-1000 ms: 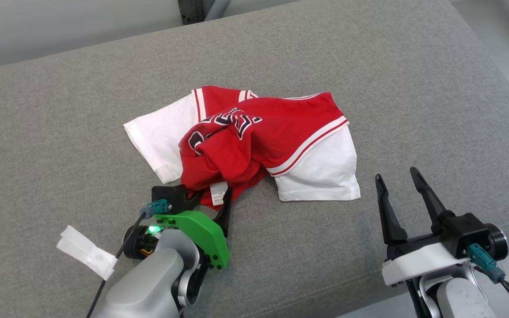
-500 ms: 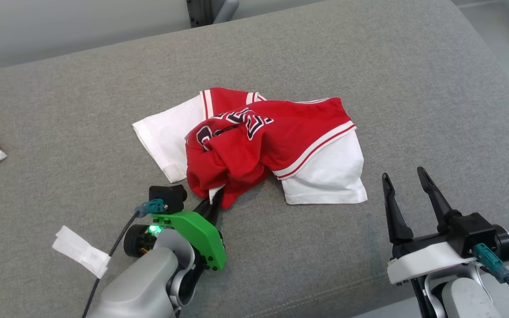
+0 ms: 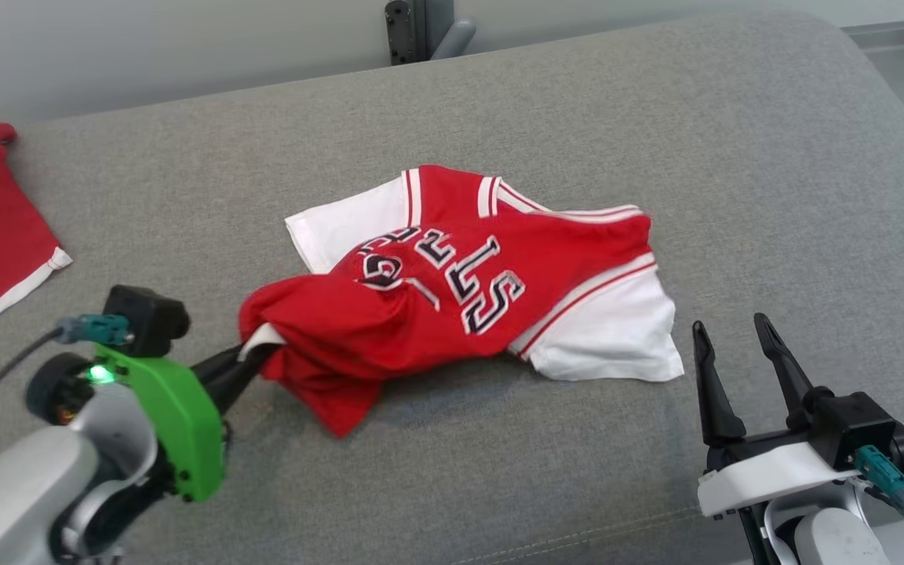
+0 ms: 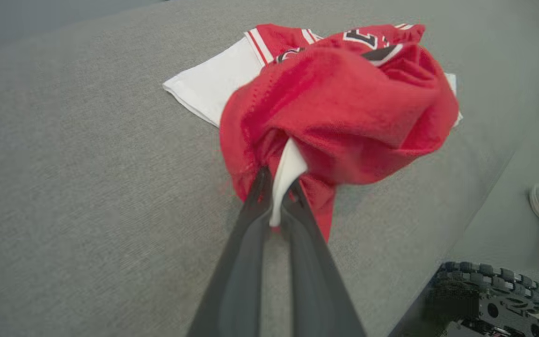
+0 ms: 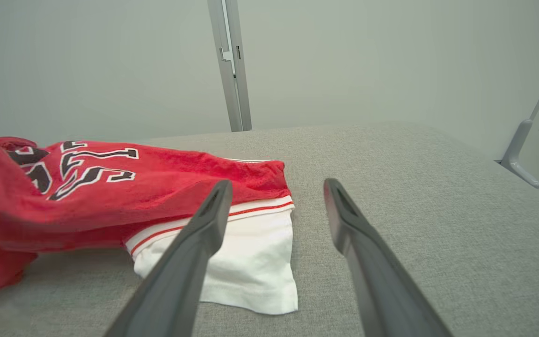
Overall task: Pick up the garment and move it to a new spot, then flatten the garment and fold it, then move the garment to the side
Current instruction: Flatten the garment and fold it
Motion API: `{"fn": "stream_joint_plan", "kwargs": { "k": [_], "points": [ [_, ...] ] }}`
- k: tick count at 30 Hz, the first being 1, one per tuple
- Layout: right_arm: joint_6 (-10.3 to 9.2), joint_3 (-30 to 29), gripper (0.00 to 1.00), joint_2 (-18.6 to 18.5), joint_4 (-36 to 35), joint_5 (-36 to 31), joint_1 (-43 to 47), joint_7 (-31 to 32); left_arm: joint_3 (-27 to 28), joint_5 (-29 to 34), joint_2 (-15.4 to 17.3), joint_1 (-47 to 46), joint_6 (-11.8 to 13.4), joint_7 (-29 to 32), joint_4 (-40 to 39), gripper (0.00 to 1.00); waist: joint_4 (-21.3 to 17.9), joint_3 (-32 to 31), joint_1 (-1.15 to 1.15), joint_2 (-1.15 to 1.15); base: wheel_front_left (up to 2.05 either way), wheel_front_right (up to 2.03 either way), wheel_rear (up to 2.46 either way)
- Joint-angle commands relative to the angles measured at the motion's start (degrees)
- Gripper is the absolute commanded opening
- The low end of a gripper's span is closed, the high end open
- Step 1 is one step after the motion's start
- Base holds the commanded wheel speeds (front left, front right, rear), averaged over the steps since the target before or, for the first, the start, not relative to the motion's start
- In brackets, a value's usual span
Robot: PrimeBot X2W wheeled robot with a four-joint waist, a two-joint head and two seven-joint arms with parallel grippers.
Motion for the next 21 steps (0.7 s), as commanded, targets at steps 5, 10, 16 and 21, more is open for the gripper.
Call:
{"fn": "stream_joint_plan", "kwargs": {
  "k": [5,10,16,21],
  "points": [
    [-0.02,0.2,1.0,-0.1,0.0,0.8,-0.5,-0.2,-0.2,2.4,9.3,-2.7,-0.6,6.3,-3.3,0.0,0.9,0.8,0.0,0.65,0.0,0.0,0.0],
    [-0.02,0.6,1.0,-0.1,0.3,1.2,-1.6,-0.2,-1.5,1.5,10.4,-5.3,-2.3,12.7,0.6,0.0,1.2,2.0,0.0,0.65,0.0,0.0,0.0],
    [-0.02,1.9,1.0,-0.1,0.6,1.6,-3.0,-0.2,-2.9,3.3,7.5,-5.4,-3.3,11.9,10.8,1.0,-0.2,3.0,0.0,0.65,0.0,0.0,0.0],
    [-0.02,0.8,1.0,-0.1,0.5,0.9,-2.2,-0.2,-2.3,3.0,3.6,-3.0,-1.2,6.7,18.1,1.0,-0.6,3.2,0.0,0.65,0.0,0.0,0.0]
  ]
}}
